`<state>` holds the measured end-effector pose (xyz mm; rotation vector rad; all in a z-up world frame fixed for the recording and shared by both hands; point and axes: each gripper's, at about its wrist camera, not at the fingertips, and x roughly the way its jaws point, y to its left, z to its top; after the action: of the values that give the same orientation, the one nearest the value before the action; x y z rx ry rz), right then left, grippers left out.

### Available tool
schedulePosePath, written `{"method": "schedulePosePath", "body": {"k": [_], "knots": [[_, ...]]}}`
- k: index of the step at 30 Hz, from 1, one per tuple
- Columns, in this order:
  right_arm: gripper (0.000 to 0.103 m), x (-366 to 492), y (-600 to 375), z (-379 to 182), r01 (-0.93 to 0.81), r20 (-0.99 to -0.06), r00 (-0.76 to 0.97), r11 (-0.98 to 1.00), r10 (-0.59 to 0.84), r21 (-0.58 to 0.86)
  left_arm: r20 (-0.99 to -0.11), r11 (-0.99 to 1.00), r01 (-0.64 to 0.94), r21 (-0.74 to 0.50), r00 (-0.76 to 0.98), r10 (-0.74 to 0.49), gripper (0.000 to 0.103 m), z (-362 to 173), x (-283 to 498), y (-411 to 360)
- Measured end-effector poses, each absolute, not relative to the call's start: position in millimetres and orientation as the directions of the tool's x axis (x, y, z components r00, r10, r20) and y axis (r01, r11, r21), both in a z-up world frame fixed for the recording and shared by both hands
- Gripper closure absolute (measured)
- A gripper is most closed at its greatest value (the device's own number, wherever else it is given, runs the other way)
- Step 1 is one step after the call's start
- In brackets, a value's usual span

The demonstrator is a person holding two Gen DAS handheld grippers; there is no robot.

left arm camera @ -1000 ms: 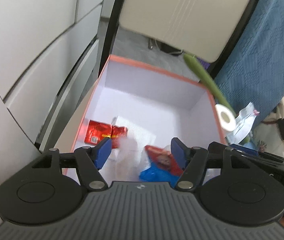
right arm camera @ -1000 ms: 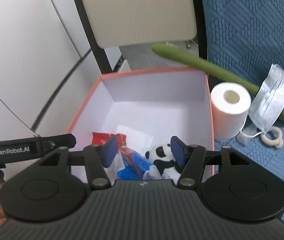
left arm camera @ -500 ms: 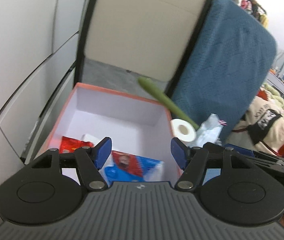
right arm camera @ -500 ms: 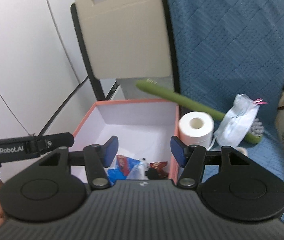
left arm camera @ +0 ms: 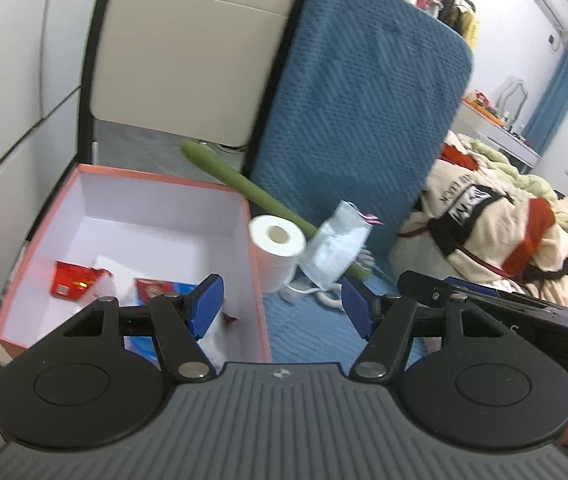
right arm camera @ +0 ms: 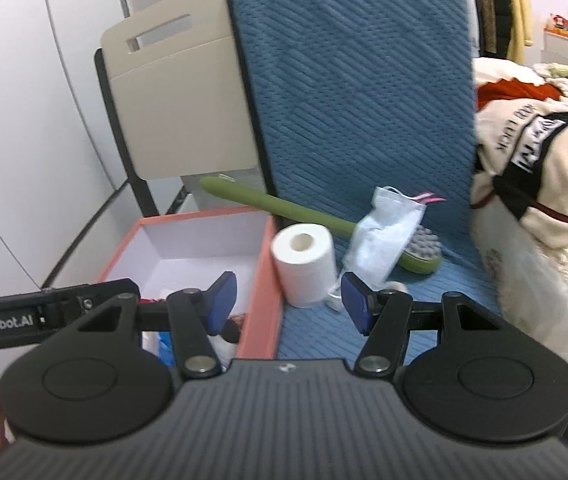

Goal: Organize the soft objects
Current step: 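Withdraw both grippers from the box back toward the chair seat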

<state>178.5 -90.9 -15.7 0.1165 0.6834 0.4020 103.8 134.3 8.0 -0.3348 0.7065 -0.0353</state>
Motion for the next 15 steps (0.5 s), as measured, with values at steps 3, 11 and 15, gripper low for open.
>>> {"method": "schedulePosePath", "body": {"k": [3, 11, 15], "knots": [[0.042, 170, -108, -20, -0.309, -0.593, 0.708, 0.923, 0.384, 0.23, -0.627, 0.945, -0.062, -0.321, 0.762, -0.162, 0.033, 5, 98, 116], [0.042, 150, -146, -34, -0.305, -0.604, 0.71, 0.931, 0.363, 0.202, -0.619, 0.944, -0.008, -0.33, 0.757, -0.209, 0.033, -7, 85, 69], [0.042, 143, -165, -46, -0.299, -0.61, 0.706, 0.932, 0.36, 0.204, -0.618, 0.942, -0.003, -0.337, 0.755, -0.219, 0.033, -17, 77, 51]]}}
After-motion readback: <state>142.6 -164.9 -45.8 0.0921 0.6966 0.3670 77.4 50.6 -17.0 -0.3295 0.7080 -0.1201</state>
